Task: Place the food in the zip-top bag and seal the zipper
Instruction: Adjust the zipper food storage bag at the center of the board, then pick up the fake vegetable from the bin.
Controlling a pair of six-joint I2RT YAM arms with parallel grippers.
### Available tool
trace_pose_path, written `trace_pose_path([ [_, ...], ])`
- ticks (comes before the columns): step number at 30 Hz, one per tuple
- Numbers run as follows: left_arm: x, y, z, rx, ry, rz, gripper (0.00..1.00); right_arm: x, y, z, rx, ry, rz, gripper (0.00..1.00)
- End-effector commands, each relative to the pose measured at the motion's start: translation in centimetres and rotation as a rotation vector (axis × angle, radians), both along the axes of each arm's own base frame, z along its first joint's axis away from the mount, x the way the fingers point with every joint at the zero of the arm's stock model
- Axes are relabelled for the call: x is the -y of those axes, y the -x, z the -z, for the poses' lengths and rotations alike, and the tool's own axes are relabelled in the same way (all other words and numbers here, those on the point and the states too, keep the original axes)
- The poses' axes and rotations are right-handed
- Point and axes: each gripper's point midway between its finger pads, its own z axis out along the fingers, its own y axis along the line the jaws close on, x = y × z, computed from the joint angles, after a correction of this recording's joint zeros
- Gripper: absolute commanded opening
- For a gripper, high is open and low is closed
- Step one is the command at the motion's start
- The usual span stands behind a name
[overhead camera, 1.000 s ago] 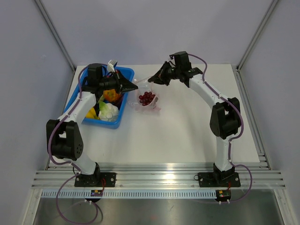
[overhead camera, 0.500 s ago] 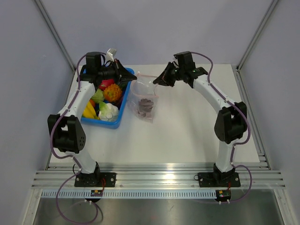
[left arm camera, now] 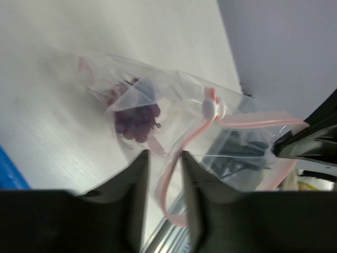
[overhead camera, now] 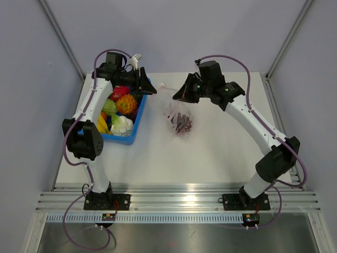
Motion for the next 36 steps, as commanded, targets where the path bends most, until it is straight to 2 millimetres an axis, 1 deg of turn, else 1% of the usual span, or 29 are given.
trace_pose_path([
  [1,-1.4,-1.3,2.3,0.008,-0.126,-0.041,0.48,1.1,-0.4,0.3,0.028,0.044,0.073,0.00],
  [2,-1.6,-1.4,2.6,0.009,-0.137,-0.043,0.53,0.7,-0.4,2.4,-0.012,0.063,0.064,0.00],
  [3,-2.1,-1.6,2.8,0.012,-0.160,-0.060,0.65,0.3,-0.4,3.4,-0.032,0.067,0.058,0.00],
  [4,-2.6,-1.5,2.6,0.018,-0.175,-0.070,0.70,0.2,-0.5,4.4,-0.057,0.070,0.059,0.00],
  [5,-3.1,-1.5,2.0,0.030,-0.171,-0.078,0.71,-0.1,-0.6,5.7,-0.083,0.078,0.055,0.00],
  [7,-3.3,-0.4,0.4,0.067,-0.115,-0.030,0.79,-0.4,-0.8,6.3,-0.093,0.071,0.057,0.00],
  [8,-4.0,0.5,-1.8,0.123,-0.089,-0.036,0.82,-0.4,-1.0,6.4,-0.091,0.067,0.058,0.00],
  [9,-4.8,0.6,-2.2,0.152,-0.105,-0.063,0.84,-0.5,-1.0,6.3,-0.089,0.064,0.057,0.00],
  [10,-5.8,0.6,-1.8,0.160,-0.128,-0.104,0.90,-0.5,-1.0,6.2,-0.083,0.063,0.054,0.00],
  [11,-6.9,1.0,-2.9,0.196,-0.147,-0.149,0.99,-0.5,-1.0,6.1,-0.079,0.063,0.055,0.00],
  [13,-10.5,0.0,-2.4,0.179,-0.193,-0.276,0.98,-0.6,-1.1,5.9,-0.070,0.066,0.050,0.00],
  [14,-11.9,-0.5,-2.4,0.179,-0.219,-0.332,0.96,-0.6,-1.1,5.9,-0.073,0.068,0.046,0.00],
  [15,-14.0,-0.8,-2.5,0.176,-0.239,-0.403,0.94,-0.7,-1.2,5.9,-0.071,0.067,0.042,0.00],
  [16,-15.1,-1.2,-2.5,0.159,-0.251,-0.465,0.93,-0.9,-1.1,5.8,-0.072,0.064,0.032,0.00],
  [17,-17.9,-1.9,-1.9,0.144,-0.333,-0.585,0.94,-0.9,-1.2,5.7,-0.067,0.062,0.030,0.00],
  [18,-19.6,-2.4,-1.4,0.130,-0.400,-0.672,0.94,-1.0,-1.1,5.7,-0.069,0.059,0.028,0.00],
  [19,-21.1,-2.0,-0.6,0.074,-0.465,-0.760,0.95,-1.0,-1.1,5.5,-0.066,0.054,0.028,0.00],
  [20,-23.4,-1.9,0.3,0.052,-0.566,-0.859,0.99,-1.0,-1.1,5.4,-0.063,0.051,0.030,0.00],
  [23,-25.8,-1.0,2.3,-0.004,-0.685,-0.960,0.99,-1.1,-1.0,5.4,-0.066,0.044,0.024,0.00],
  [24,-25.8,-0.7,3.5,-0.029,-0.702,-0.956,0.99,-1.1,-1.0,5.6,-0.070,0.046,0.021,0.00],
  [25,-25.7,-0.4,4.1,-0.039,-0.709,-0.946,0.99,-1.2,-1.0,5.5,-0.070,0.042,0.019,0.00],
  [27,-24.2,0.1,5.3,-0.056,-0.695,-0.874,0.99,-1.2,-1.0,5.7,-0.076,0.046,0.018,0.00],
  [28,-23.7,0.6,5.1,-0.041,-0.711,-0.844,0.99,-1.3,-1.0,5.7,-0.080,0.044,0.016,0.00],
  [29,-22.7,1.0,5.3,-0.032,-0.729,-0.818,0.99,-1.3,-1.0,5.8,-0.082,0.046,0.012,0.00],
  [30,-22.1,1.6,6.1,-0.042,-0.740,-0.798,0.99,-1.3,-1.0,5.8,-0.081,0.045,0.012,0.00],
  [32,-20.5,2.3,6.2,-0.028,-0.723,-0.764,0.99,-1.3,-0.9,5.9,-0.083,0.042,0.011,0.00],
  [33,-20.4,2.8,7.0,-0.056,-0.732,-0.756,0.99,-1.3,-0.9,5.8,-0.083,0.042,0.009,0.00],
  [35,-18.9,3.2,8.7,-0.077,-0.740,-0.696,0.99,-1.4,-0.7,5.8,-0.085,0.041,0.005,0.00],
  [36,-18.5,3.3,9.4,-0.097,-0.729,-0.687,0.99,-1.4,-0.7,5.9,-0.085,0.044,0.005,0.00],
])
